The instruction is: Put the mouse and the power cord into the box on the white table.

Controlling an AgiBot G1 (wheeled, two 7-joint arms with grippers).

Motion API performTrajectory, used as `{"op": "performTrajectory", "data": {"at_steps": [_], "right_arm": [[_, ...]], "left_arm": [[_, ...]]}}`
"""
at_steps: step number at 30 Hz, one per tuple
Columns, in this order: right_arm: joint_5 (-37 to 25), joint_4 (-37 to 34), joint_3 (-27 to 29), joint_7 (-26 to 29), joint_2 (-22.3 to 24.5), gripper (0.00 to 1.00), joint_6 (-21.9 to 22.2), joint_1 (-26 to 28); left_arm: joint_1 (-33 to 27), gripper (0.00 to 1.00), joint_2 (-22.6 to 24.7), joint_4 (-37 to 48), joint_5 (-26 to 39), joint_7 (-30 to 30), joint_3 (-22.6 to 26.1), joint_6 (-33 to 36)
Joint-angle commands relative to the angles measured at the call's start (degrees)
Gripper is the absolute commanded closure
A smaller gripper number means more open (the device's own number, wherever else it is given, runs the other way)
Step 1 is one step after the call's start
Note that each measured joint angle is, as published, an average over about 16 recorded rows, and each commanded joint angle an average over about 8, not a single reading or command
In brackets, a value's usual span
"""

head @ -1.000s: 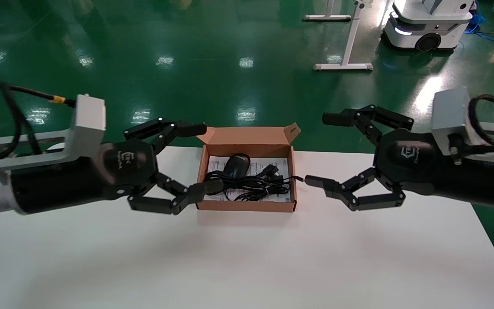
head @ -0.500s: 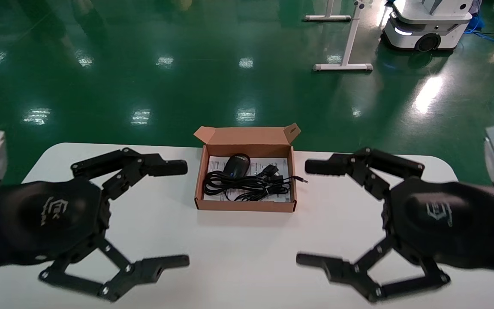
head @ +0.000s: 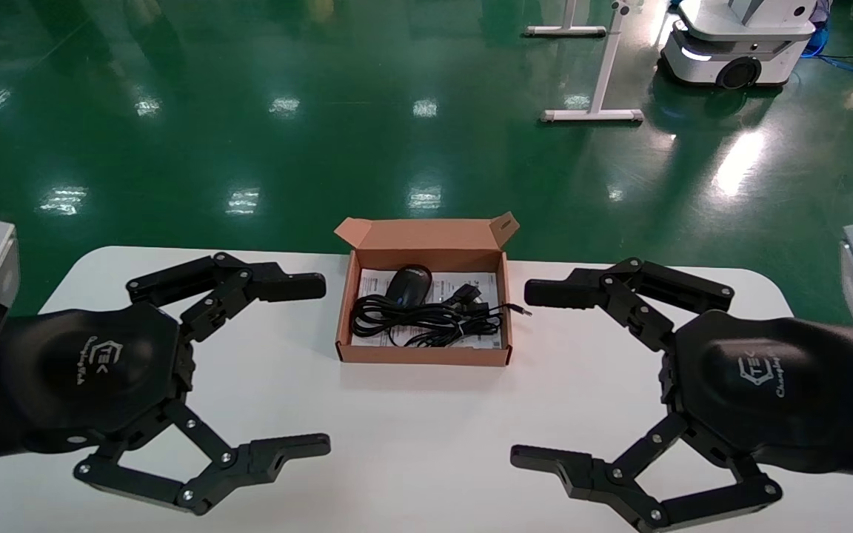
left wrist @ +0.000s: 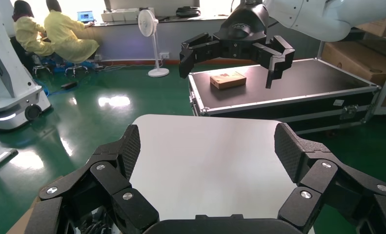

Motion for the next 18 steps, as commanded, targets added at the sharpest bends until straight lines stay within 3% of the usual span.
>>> {"op": "performTrajectory", "data": {"at_steps": [1,18], "right_arm": [[-0.17,-0.28,-0.09,-0.11,-0.09,0.00,0.03,0.16],[-0.68,-1.11,-0.37,-0.47,-0.36,0.00,0.15,0.68]], "left_arm": [[-0.07,0.00,0.08,0.20,0.10,0.01,0.06,-0.06],[-0.30,0.00,0.34,0.83,0.42,0.08,0.24,-0.23]]}}
